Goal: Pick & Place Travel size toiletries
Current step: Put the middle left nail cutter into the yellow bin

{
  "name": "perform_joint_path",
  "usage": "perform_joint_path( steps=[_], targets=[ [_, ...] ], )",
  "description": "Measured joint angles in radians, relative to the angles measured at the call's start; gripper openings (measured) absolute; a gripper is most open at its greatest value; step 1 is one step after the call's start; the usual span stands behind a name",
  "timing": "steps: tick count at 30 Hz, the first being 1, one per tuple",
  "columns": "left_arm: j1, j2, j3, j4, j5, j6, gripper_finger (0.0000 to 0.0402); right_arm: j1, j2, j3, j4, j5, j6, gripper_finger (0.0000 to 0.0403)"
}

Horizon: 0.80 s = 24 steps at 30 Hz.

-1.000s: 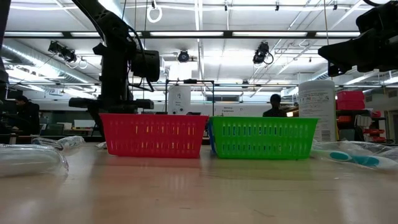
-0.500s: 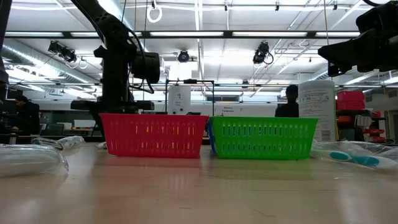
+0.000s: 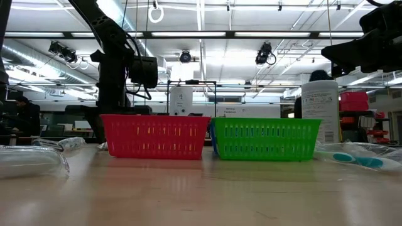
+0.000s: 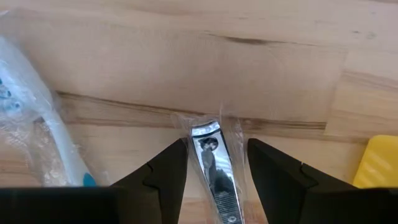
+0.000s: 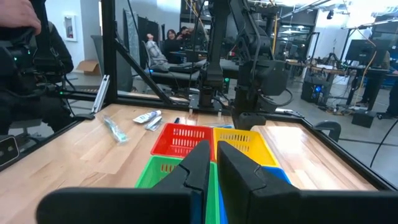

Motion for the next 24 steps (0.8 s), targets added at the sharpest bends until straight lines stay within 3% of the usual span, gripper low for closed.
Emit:
perform_joint_path(
  steps=[24],
  targets=[
    [0.003,-0.006,0.001,-0.002,0.019,0.005,0.0178,0.0,0.0,0.0,0.0,0.0,0.0,0.0041]
  ],
)
